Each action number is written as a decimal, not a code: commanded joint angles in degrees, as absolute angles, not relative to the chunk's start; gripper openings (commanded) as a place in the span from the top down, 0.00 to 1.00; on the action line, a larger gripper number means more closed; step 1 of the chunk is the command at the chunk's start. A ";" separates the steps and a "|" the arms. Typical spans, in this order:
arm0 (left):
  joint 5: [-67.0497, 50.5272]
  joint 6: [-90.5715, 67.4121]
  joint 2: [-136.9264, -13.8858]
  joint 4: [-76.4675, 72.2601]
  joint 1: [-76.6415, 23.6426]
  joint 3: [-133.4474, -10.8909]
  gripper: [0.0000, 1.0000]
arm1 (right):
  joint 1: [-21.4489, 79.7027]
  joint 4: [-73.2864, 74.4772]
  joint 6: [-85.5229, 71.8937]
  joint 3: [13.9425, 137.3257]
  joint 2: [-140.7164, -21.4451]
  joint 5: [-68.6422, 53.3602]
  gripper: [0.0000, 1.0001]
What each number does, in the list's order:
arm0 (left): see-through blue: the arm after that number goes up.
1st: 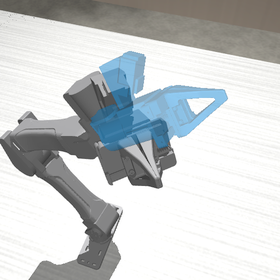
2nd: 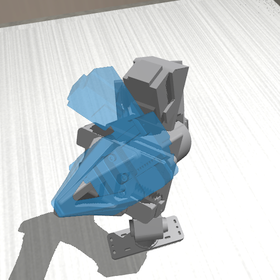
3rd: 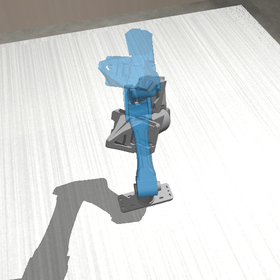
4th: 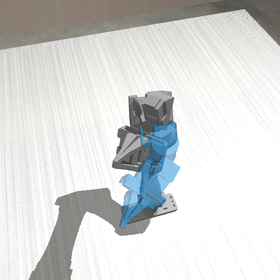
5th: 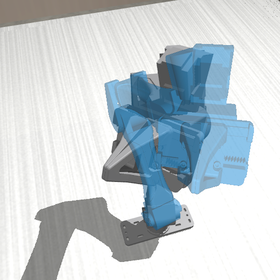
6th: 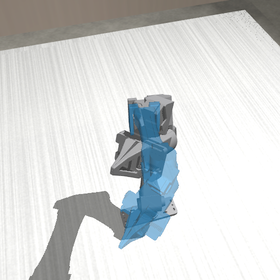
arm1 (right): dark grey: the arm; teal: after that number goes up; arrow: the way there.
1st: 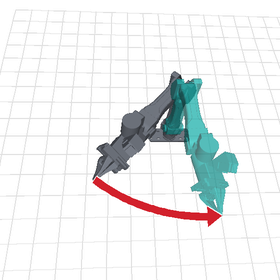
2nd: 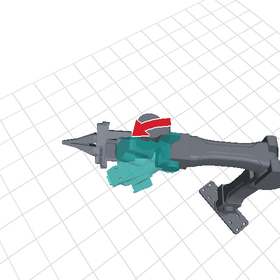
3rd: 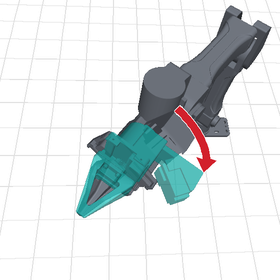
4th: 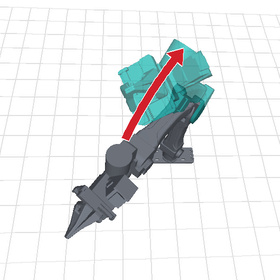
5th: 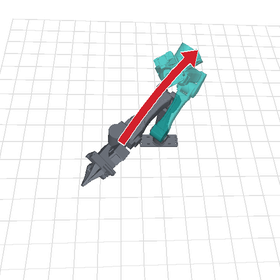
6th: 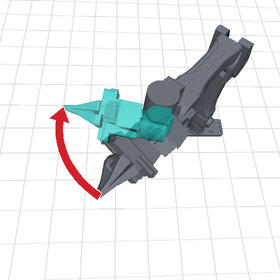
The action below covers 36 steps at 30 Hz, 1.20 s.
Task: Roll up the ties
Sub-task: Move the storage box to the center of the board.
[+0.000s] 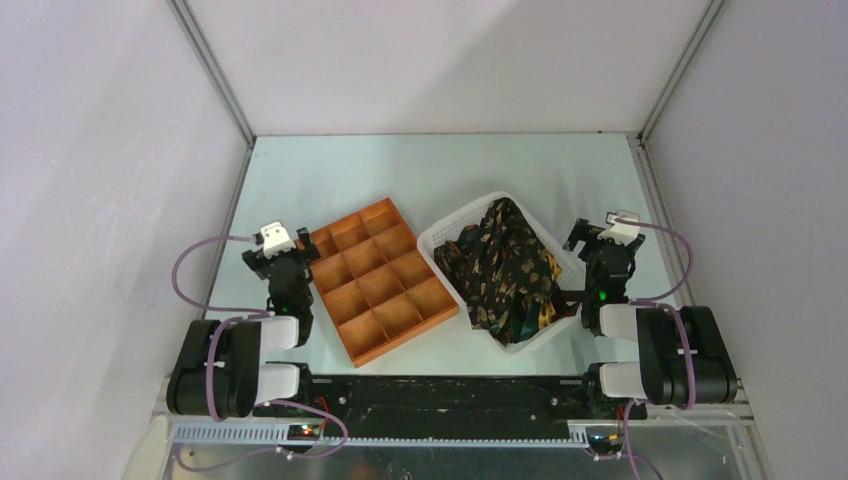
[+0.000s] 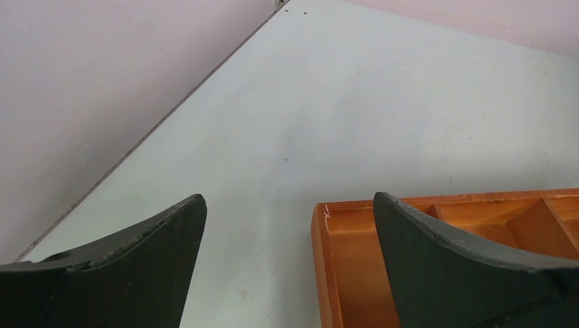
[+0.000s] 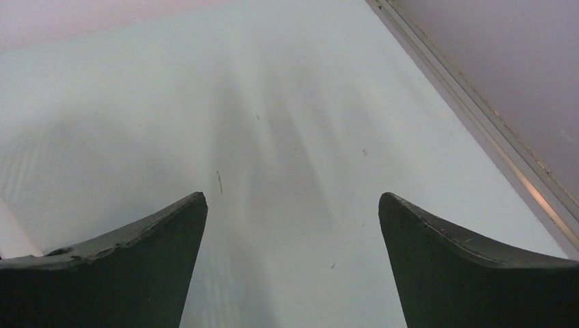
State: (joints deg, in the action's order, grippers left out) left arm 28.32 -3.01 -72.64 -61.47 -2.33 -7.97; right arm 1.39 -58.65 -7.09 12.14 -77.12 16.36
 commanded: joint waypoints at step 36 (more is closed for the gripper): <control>6.77 -35.62 -45.44 11.54 -5.02 -43.63 0.00 | 10.92 17.67 -30.00 58.65 -66.11 -2.64 0.09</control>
State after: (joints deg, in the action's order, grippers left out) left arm 11.18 -34.72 -46.68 9.69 -4.71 -41.71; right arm 8.40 16.49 -28.95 54.39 -63.86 1.69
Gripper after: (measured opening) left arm 0.996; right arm 0.939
